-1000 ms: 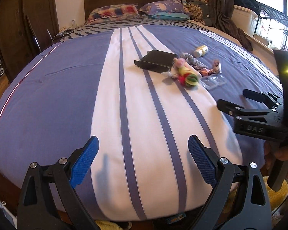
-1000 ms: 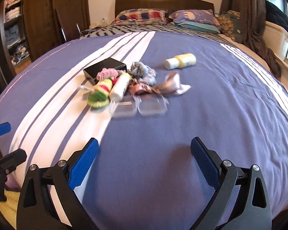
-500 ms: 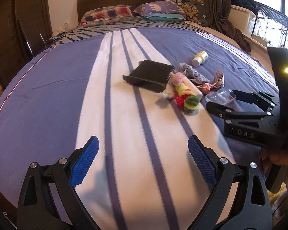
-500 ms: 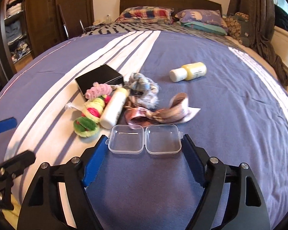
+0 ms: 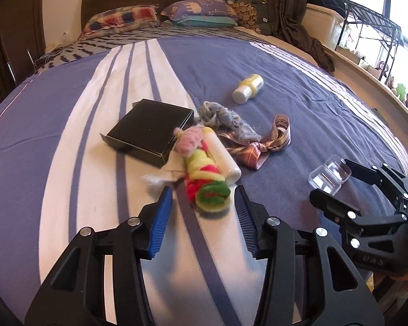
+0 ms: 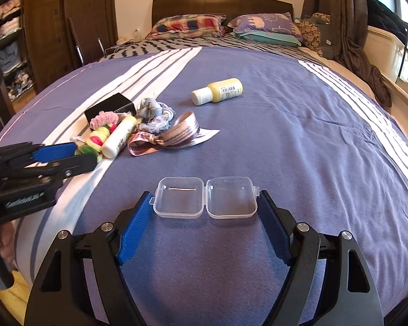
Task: Collect trash
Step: 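Grasp the clear plastic case with the right tool while the left tool grasps the fuzzy pipe-cleaner toy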
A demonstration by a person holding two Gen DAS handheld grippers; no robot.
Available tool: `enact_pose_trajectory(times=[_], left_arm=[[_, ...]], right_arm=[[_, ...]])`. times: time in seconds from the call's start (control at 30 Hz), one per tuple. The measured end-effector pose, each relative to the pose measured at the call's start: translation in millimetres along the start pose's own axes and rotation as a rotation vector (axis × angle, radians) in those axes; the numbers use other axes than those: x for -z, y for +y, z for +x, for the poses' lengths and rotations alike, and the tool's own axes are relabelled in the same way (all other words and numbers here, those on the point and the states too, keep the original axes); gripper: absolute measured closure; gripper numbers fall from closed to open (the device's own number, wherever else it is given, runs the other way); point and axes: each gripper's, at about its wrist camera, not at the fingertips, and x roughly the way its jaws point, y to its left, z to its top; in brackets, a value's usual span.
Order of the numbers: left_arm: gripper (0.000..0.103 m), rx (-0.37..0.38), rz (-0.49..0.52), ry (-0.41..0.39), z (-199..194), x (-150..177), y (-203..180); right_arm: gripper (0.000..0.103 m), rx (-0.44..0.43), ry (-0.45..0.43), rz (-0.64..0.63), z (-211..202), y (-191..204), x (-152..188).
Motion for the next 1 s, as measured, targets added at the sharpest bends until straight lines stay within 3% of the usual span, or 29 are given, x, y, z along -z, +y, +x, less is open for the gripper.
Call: enact_pose_trajectory(times=[0.07,0.2,0.57,1.0], left_arm=[[0.058,-0.001,-0.003,0.006,5.5,-1.9,-1.4],[0.075,-0.003,0.001,0.005,7.6,-2.2,-2.0],[0.077,-0.006,-0.003,-0.01,-29.1,23.2,-5.2],[0.077,0.01,-0.019,-0.009,-82.1,84.0,-10.8]], right_arm=[[0.025,-0.002,-0.002,0.002,0.6,-2.0,0.4],[0.025,-0.003,-0.009,0.0,-0.9,-2.8,1.9],[0.025,0.031,-0.03,-0.024,-21.9,7.9,13.0],[0.025,0.051,-0.016,-0.033,-64.4,26.7,52.7]])
